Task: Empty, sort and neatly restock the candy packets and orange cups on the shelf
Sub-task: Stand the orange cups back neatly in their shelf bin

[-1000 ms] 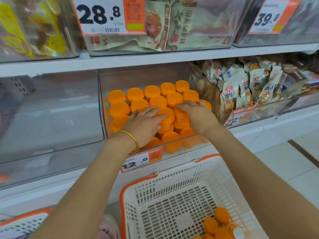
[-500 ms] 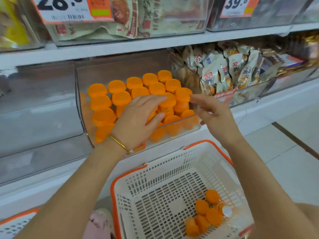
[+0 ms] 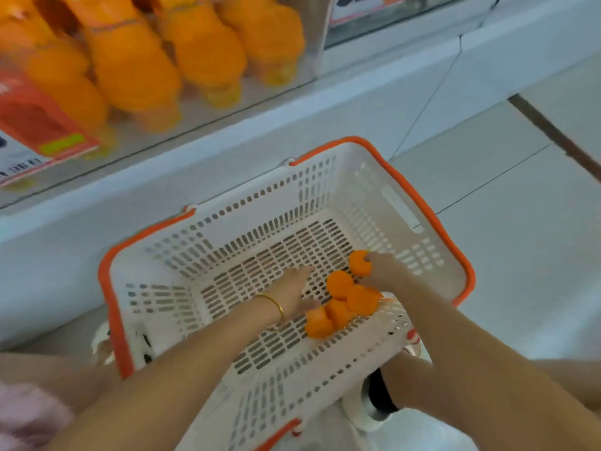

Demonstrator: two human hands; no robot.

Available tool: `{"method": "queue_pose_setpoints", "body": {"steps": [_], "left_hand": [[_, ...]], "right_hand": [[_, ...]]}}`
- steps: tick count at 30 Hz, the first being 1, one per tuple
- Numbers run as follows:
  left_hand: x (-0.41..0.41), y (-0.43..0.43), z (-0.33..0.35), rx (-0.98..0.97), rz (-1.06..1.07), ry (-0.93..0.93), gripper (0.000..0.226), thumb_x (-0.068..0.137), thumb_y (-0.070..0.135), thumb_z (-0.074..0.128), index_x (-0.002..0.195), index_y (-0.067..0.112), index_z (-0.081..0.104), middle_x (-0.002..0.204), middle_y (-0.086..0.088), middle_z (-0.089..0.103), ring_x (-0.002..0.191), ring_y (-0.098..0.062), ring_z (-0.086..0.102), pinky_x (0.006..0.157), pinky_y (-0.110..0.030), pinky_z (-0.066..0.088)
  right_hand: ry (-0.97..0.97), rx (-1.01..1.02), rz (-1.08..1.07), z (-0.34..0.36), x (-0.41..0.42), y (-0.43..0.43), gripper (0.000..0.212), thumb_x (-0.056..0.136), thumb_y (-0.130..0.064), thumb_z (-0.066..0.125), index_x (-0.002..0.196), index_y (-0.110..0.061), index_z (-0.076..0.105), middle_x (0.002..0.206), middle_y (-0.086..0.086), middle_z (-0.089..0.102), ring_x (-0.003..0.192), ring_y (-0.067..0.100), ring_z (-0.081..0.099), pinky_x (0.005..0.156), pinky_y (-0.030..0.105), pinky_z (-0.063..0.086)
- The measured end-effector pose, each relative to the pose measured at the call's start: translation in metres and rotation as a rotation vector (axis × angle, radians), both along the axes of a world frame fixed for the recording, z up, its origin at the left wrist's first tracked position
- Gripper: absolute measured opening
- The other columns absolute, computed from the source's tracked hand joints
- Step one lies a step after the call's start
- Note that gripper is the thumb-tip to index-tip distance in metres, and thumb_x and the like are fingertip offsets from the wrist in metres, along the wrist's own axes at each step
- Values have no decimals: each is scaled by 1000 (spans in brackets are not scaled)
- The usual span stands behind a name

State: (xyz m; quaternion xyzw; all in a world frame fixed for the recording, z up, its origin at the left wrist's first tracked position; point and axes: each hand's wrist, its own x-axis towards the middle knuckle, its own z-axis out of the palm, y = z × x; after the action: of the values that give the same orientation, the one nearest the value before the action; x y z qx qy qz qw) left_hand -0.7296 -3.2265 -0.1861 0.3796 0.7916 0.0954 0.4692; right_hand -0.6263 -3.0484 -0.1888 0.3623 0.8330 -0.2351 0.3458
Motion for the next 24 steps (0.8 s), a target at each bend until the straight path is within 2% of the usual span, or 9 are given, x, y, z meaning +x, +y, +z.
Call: {"method": "queue_pose_setpoints", "body": {"steps": [1, 4, 7, 11, 14, 17, 19, 22, 24], "left_hand": [[8, 3, -19, -42, -11, -32, 79, 89, 38, 61, 150, 25, 13, 152, -7, 22, 131, -27, 39, 105, -38, 39], [28, 14, -64, -108, -25, -42, 89, 81, 41, 68, 149, 23, 14, 149, -9, 24, 134, -28, 30, 108, -40, 34], [40, 20, -90, -89, -35, -51, 88, 74, 41, 74, 144, 21, 25, 142, -6, 34, 130, -25, 34, 106, -37, 33], [46, 14, -111, 15, -53, -66, 83, 70, 41, 76, 138, 23, 33, 130, -2, 47, 121, -24, 44, 101, -34, 36], [48, 17, -120, 47, -76, -77, 76, 76, 36, 72, 141, 23, 34, 128, -2, 49, 119, -22, 44, 101, -33, 34], [41, 21, -119, 97, 54, -173, 53, 82, 24, 67, 132, 23, 48, 119, 0, 55, 111, -18, 51, 92, -26, 38], [37, 21, -117, 68, 92, -216, 41, 87, 20, 62, 126, 21, 50, 114, 3, 54, 101, -13, 50, 86, -24, 38], [34, 16, -119, 36, 84, -193, 23, 87, 25, 61, 107, 23, 49, 102, -2, 59, 88, -17, 54, 79, -31, 47], [30, 11, -114, 14, 84, -206, 20, 87, 29, 60, 99, 23, 46, 91, -3, 56, 79, -19, 53, 73, -34, 46]], "right_hand": [[-61, 22, 42, -14, 4, 1, 33, 85, -28, 61, 114, -18, 52, 103, 9, 54, 95, 29, 56, 82, 39, 51], [-156, 93, 154, -42, 13, 2, 69, 79, -44, 68, 134, -15, 38, 137, 15, 40, 126, 39, 40, 102, 50, 38], [-203, 111, 179, -49, 14, 3, 80, 77, -55, 68, 141, -22, 33, 149, 12, 25, 138, 43, 18, 106, 53, 34], [-278, 117, 185, -46, 8, -1, 71, 79, -56, 66, 140, -29, 41, 152, 9, 21, 140, 43, 9, 106, 50, 36], [-276, 112, 124, -43, 6, -1, 55, 82, -46, 69, 130, -27, 52, 146, 7, 30, 139, 44, 10, 104, 51, 37], [-247, 110, 86, -39, 5, 0, 46, 81, -41, 71, 121, -25, 58, 136, 6, 39, 136, 42, 18, 99, 50, 42], [-237, 100, 73, -36, 4, 1, 41, 80, -42, 72, 116, -25, 60, 131, 5, 42, 135, 40, 21, 97, 50, 43], [-218, 61, 44, -39, 2, 0, 33, 78, -46, 72, 103, -26, 63, 124, 5, 48, 132, 40, 28, 101, 50, 39], [-212, 11, 14, -41, -4, -4, 32, 74, -51, 73, 91, -26, 61, 115, 6, 55, 125, 39, 38, 103, 52, 34]]}}
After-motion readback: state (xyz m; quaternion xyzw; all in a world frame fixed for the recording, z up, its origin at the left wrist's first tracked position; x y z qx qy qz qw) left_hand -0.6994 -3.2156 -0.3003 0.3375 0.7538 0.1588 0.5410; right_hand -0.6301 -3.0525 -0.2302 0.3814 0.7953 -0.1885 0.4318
